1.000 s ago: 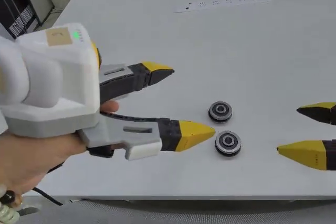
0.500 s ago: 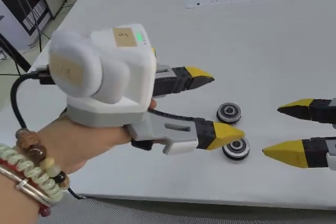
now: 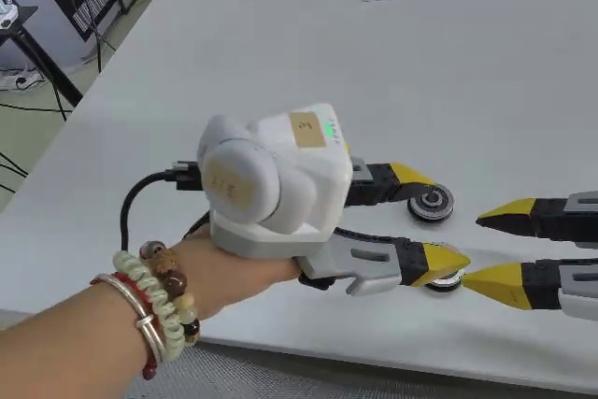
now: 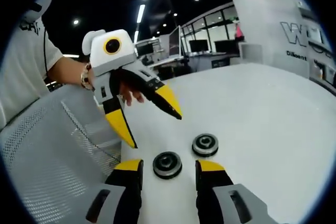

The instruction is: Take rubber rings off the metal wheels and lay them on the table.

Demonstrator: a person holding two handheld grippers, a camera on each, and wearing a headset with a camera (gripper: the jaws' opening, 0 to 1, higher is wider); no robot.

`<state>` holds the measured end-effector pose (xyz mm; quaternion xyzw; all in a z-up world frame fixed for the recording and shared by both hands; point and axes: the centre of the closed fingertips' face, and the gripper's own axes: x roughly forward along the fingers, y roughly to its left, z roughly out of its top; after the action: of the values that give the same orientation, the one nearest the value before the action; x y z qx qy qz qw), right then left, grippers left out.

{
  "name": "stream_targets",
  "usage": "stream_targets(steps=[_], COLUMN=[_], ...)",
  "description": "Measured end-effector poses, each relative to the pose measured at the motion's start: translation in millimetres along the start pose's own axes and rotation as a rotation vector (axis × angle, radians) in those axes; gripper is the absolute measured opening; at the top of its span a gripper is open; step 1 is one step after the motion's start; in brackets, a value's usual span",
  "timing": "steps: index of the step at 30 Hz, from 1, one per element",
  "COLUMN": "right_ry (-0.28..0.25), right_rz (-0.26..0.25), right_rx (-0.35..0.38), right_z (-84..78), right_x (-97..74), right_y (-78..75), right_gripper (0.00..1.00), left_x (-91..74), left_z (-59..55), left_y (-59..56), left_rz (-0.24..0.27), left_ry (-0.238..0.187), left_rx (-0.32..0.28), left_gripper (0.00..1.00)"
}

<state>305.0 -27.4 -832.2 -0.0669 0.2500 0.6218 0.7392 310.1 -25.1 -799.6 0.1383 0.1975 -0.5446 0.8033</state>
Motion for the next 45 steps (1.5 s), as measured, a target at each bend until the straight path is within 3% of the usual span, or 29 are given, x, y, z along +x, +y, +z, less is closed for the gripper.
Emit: stream_targets(steps=[5, 13, 19, 31, 45], right_ry=[0.013, 0.051, 0.057, 0.073, 0.085], right_rz=[0.007, 0.019, 0.015, 0.005, -0.003], right_rx=[-0.023, -0.053, -0.068, -0.105, -0.148], right_z=[-5.6, -17.9, -19.2, -24.3, -25.6], right_x=[5.8, 11.0, 15.0, 19.0, 16.8], right_y=[-0.6, 1.8, 0.8, 1.9, 2.4], right_gripper=[0.32, 0.27, 0.24, 0.22, 0.19], left_x=[9.7, 22.2, 24.6, 26.5, 25.3], left_z=[-15.9, -36.5, -41.9, -44.6, -44.8], left_y=[1.6, 1.0, -4.4, -4.5, -4.4], left_rz=[-0.002, -0.001, -0.015, -0.014, -0.009], left_ry=[0.033, 0.092, 0.105, 0.056, 0.044], left_rx=[-0.025, -0.015, -0.005, -0.031, -0.04], left_gripper=[0.33, 0.24, 0.21, 0.15, 0.15])
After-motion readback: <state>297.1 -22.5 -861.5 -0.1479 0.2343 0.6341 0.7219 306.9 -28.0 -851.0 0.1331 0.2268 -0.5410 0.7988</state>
